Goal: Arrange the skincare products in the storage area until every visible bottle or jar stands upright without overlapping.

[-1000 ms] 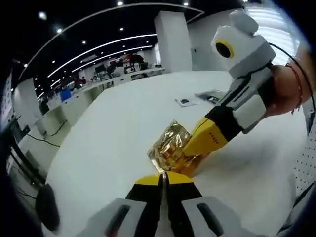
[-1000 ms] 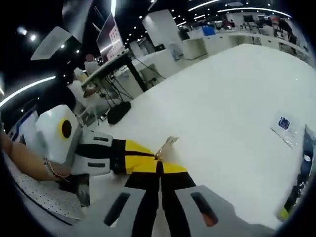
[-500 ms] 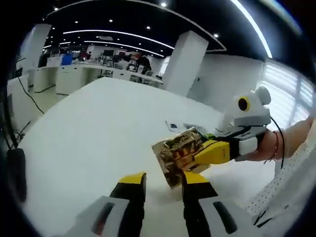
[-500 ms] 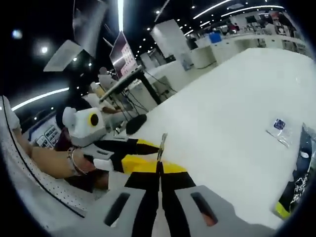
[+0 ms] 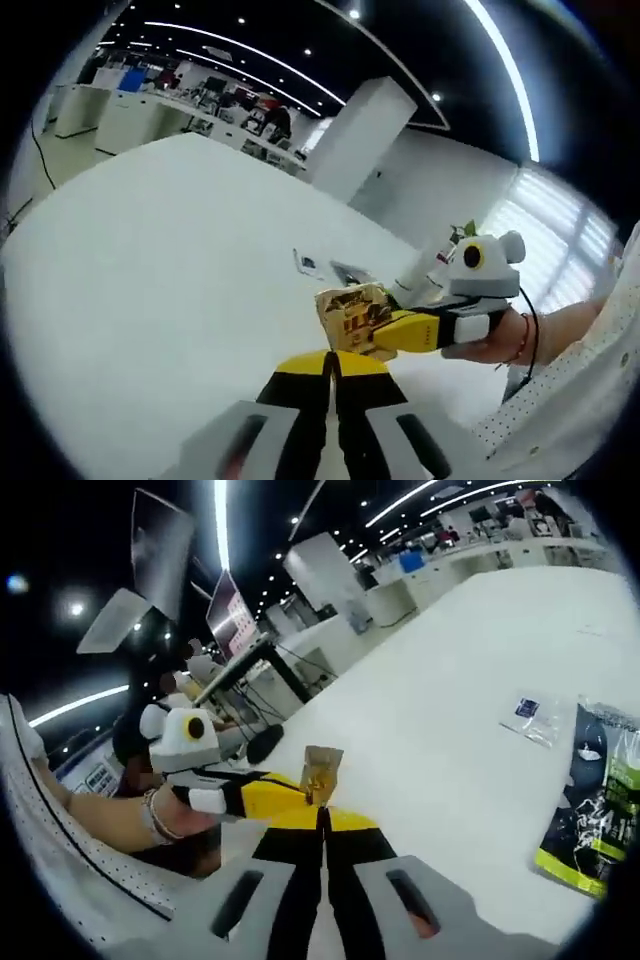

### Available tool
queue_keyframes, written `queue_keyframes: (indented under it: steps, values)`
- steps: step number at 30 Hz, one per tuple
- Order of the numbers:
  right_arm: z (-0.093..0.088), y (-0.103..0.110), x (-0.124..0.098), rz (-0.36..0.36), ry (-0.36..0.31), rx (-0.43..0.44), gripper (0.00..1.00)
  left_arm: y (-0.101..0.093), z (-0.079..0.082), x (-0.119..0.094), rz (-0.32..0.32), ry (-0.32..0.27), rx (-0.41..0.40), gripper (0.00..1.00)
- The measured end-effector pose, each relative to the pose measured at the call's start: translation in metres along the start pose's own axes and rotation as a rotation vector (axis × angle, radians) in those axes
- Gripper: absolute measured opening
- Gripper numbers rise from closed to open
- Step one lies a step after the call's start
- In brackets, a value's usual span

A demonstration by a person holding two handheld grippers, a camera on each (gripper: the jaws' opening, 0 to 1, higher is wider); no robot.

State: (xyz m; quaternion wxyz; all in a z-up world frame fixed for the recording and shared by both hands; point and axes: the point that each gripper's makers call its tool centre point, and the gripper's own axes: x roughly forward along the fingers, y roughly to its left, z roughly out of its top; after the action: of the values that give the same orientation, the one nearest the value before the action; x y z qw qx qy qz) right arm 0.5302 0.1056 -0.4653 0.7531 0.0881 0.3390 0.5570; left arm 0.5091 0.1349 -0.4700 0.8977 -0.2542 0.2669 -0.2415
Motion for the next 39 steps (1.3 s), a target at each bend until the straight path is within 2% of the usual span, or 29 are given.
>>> queue_keyframes:
  steps: [4,9,13,14,15,18,20,22,27,30,33,36,39]
  values:
    - [0.000,-0.020,-0.010,-0.081,-0.009,0.033,0.00,-0.009,0.004,0.021,0.006,0.021,0.021,0.01]
    - [-0.002,-0.043,-0.020,-0.196,-0.003,0.049,0.00,-0.007,0.003,0.048,0.039,0.071,0.022,0.01]
    - [-0.001,-0.065,-0.023,-0.308,0.022,0.023,0.00,-0.002,0.003,0.071,0.089,0.115,0.078,0.01]
    - [-0.001,-0.067,-0.023,-0.315,0.025,0.018,0.00,-0.002,0.003,0.073,0.093,0.119,0.082,0.01]
    - [0.001,-0.075,-0.023,-0.349,0.029,-0.001,0.00,0.001,0.004,0.083,0.119,0.136,0.100,0.01]
    - [-0.002,-0.089,-0.026,-0.418,0.073,-0.047,0.01,0.006,0.001,0.097,0.154,0.175,0.147,0.01]
    - [-0.003,-0.094,-0.028,-0.445,0.090,-0.077,0.03,0.006,0.001,0.101,0.161,0.180,0.158,0.01]
    - [-0.001,-0.102,-0.031,-0.487,0.098,-0.152,0.05,0.007,0.001,0.105,0.180,0.180,0.172,0.01]
    - [-0.003,-0.113,-0.037,-0.529,0.105,-0.158,0.06,0.011,-0.001,0.109,0.215,0.203,0.200,0.01]
    - [0.003,-0.126,-0.051,-0.626,0.091,-0.195,0.03,0.018,0.000,0.109,0.260,0.206,0.200,0.01]
    - [0.007,-0.125,-0.053,-0.641,0.080,-0.214,0.02,0.018,-0.001,0.110,0.259,0.209,0.192,0.01]
    - [0.006,-0.115,-0.039,-0.568,0.097,-0.243,0.00,0.017,-0.003,0.112,0.262,0.216,0.213,0.01]
    - [0.000,-0.113,-0.030,-0.549,0.141,-0.251,0.00,0.019,-0.003,0.112,0.270,0.213,0.210,0.01]
